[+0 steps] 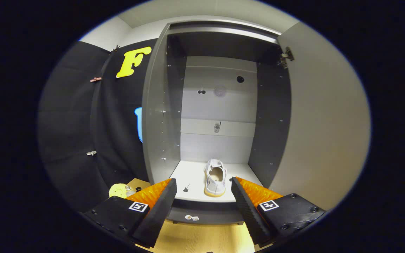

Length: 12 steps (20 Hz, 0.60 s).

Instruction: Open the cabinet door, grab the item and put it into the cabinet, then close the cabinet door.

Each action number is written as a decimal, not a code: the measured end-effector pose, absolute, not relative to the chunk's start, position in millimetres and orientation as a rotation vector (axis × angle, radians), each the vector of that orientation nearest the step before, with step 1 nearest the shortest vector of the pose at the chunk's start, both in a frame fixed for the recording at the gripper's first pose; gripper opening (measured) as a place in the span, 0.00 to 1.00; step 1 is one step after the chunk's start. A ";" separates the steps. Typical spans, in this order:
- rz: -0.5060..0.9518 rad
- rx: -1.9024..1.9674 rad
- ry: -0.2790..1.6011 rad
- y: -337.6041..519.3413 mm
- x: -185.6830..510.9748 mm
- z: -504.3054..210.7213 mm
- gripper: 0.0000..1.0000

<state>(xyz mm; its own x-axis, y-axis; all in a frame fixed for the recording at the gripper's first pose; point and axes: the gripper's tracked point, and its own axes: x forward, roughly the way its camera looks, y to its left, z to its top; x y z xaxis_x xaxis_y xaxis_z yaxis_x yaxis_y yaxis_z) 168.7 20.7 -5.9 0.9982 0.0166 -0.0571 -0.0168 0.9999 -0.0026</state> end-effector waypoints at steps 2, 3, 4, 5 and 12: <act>0.022 0.021 0.043 17.5 132.2 -2.0 0.98; 0.014 0.022 0.032 11.6 115.1 0.0 0.98; 0.011 0.028 0.022 4.9 97.5 0.5 0.98; 0.019 0.048 0.021 2.6 79.2 0.3 0.98; 0.157 0.064 0.042 -25.5 -35.3 -25.1 0.98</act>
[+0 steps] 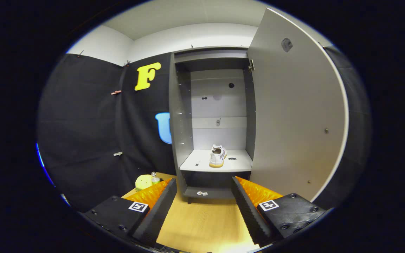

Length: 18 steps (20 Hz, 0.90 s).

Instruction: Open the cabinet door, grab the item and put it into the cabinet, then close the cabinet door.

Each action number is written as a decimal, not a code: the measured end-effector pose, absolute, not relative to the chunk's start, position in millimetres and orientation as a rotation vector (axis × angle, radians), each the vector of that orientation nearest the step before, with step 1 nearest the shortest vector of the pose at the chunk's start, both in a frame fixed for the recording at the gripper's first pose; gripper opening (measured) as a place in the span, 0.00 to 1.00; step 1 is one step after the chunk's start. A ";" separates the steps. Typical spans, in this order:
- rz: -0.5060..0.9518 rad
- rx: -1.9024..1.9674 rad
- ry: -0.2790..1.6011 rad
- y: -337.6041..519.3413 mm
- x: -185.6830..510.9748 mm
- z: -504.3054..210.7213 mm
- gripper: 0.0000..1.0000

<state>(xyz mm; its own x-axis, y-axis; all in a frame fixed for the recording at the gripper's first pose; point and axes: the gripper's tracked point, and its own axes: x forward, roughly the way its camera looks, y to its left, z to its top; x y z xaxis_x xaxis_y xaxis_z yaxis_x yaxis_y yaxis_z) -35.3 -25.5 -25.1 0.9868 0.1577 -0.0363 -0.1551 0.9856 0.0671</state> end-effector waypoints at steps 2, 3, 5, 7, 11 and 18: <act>0.200 0.063 0.048 -37.4 -65.7 -34.7 0.98; 0.209 0.064 0.056 -47.4 -78.5 -39.3 0.98; 0.222 0.087 0.070 -71.8 -100.9 -44.2 0.98; 0.220 0.122 0.068 -102.3 -115.3 -39.8 0.98; 0.141 0.150 0.021 -176.2 -122.8 -21.7 0.98; -0.022 0.186 -0.037 -273.2 -84.1 4.9 0.98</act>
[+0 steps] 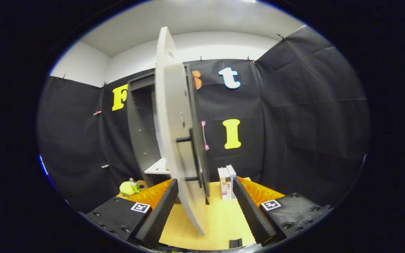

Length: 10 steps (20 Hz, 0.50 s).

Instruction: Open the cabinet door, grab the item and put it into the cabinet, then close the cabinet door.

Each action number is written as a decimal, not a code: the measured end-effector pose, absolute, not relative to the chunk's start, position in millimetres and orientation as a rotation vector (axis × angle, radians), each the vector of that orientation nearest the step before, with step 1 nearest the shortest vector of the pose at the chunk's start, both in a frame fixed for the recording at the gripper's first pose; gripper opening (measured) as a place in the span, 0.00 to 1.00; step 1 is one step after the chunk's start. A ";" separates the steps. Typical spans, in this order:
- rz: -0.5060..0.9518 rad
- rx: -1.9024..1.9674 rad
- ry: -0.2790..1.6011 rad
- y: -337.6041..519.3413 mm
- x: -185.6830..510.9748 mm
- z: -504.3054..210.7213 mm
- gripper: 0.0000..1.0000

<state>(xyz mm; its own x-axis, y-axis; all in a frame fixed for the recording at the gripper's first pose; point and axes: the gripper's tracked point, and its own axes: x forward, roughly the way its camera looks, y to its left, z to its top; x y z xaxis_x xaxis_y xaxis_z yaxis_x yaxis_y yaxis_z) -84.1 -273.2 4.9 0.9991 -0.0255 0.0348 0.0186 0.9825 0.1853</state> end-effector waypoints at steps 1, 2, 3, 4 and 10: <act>-0.047 0.196 -0.039 -284.0 -74.2 6.5 0.98; -0.064 0.210 -0.042 -291.4 -65.5 7.8 0.98; -0.085 0.218 -0.046 -298.9 -58.4 9.7 0.98; -0.104 0.217 -0.048 -307.0 -50.0 10.2 0.98; -0.149 0.125 -0.041 -308.5 -16.7 15.8 0.98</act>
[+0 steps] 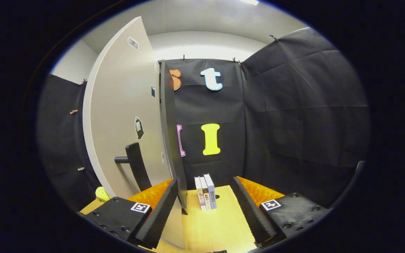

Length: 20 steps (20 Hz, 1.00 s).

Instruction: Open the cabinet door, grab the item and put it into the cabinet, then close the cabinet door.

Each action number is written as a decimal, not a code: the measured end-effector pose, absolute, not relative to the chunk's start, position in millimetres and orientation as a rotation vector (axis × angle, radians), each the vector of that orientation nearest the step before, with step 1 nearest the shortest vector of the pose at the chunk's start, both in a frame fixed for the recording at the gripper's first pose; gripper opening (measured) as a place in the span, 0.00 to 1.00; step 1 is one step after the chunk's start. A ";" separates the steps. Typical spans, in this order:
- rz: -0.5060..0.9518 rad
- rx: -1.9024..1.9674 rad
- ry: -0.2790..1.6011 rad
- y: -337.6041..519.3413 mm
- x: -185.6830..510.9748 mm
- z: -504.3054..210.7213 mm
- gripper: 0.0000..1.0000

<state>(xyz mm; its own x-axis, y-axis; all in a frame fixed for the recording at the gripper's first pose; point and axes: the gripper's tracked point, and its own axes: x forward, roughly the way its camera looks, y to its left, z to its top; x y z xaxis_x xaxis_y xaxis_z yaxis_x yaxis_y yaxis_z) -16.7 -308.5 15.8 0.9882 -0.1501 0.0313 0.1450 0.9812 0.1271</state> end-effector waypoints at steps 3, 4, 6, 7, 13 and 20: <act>-0.167 0.091 -0.034 -303.7 -16.5 17.1 0.97; -0.178 0.101 -0.029 -303.6 -15.7 13.8 0.95; -0.193 0.098 -0.019 -299.5 -14.7 13.7 0.95; -0.207 0.093 -0.018 -299.4 -17.5 14.4 0.95; -0.183 0.100 -0.004 -255.4 -19.2 11.9 0.95; -0.107 0.105 0.009 -169.7 -6.9 12.8 0.95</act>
<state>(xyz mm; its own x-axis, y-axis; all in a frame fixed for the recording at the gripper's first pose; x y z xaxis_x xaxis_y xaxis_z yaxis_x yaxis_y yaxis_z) -6.9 -169.7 12.8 0.9942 -0.1063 -0.0150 0.1073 0.9888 0.1041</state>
